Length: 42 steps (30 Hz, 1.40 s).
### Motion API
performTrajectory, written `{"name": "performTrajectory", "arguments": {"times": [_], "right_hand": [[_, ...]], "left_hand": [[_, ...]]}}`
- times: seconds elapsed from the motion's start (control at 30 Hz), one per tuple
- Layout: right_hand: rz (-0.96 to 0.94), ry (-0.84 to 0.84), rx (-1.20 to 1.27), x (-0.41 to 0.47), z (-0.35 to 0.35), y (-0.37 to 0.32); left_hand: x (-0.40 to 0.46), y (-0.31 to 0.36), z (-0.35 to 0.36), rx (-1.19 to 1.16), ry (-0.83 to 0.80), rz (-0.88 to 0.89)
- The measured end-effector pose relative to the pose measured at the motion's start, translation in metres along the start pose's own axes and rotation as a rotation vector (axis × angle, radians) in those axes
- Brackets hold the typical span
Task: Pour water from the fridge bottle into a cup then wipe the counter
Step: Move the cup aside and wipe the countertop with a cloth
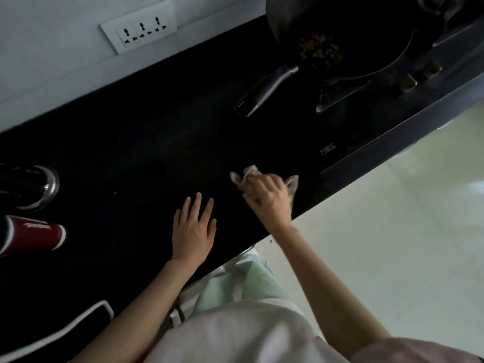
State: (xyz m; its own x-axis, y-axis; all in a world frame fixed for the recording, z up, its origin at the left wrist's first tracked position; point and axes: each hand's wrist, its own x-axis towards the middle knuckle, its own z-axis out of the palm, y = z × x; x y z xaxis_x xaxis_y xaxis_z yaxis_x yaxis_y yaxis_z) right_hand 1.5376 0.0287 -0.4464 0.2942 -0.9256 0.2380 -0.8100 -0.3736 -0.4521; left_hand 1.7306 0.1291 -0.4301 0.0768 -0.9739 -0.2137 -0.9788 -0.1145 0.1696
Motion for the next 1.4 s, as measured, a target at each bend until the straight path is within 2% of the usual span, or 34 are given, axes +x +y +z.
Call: {"name": "performTrajectory", "arguments": {"times": [0.07,0.17,0.23,0.3,0.4,0.47,0.6,0.7,0.77,0.83,0.9,0.97,1.03,1.2,1.3,1.4], "right_hand": [[-0.128,-0.039,0.046,-0.021,0.003,-0.017],[-0.285,-0.025,0.049,-0.038,-0.012,0.01],[-0.26,-0.016,0.007,-0.028,-0.019,0.034],[-0.154,-0.016,-0.023,0.005,-0.015,0.044],[-0.032,-0.038,-0.01,0.068,0.002,0.025],[-0.065,-0.092,0.01,0.097,0.022,-0.003],[-0.299,-0.228,0.083,0.092,0.044,-0.044],[-0.507,-0.275,0.116,0.064,0.028,-0.023],[-0.575,-0.259,0.111,0.064,0.016,0.002],[-0.546,-0.205,0.079,0.084,0.011,0.02],[-0.431,-0.154,0.032,0.118,0.016,0.023],[-0.285,-0.142,0.029,0.155,0.028,0.013],[-0.214,-0.162,0.038,0.181,0.046,-0.009],[-0.429,-0.221,0.076,0.173,0.072,-0.061],[-0.605,-0.285,0.062,0.15,0.055,-0.031],[-0.561,-0.2,0.056,0.156,0.032,0.016]], "left_hand": [[0.0,-0.002,0.0,-0.015,-0.001,-0.028],[0.0,0.001,0.001,-0.009,-0.009,-0.016],[0.002,0.001,0.0,0.003,-0.028,0.0],[0.002,0.0,0.001,0.002,-0.029,-0.026],[0.002,0.004,0.0,-0.002,-0.037,-0.041],[0.003,0.004,-0.002,-0.005,-0.025,-0.056],[0.003,0.004,-0.002,-0.017,-0.018,-0.08],[0.003,0.007,0.0,-0.033,-0.01,-0.092],[0.003,0.008,0.001,-0.059,0.009,-0.104],[0.003,0.008,0.001,-0.089,0.047,-0.115],[0.006,0.008,-0.001,-0.112,0.086,-0.137],[0.013,0.006,-0.005,-0.121,0.11,-0.174],[0.023,0.001,-0.01,-0.123,0.123,-0.229],[0.06,-0.027,-0.022,-0.138,0.113,-0.406],[0.077,-0.04,-0.025,-0.131,0.135,-0.408],[0.091,-0.046,-0.025,-0.133,0.143,-0.383]]}}
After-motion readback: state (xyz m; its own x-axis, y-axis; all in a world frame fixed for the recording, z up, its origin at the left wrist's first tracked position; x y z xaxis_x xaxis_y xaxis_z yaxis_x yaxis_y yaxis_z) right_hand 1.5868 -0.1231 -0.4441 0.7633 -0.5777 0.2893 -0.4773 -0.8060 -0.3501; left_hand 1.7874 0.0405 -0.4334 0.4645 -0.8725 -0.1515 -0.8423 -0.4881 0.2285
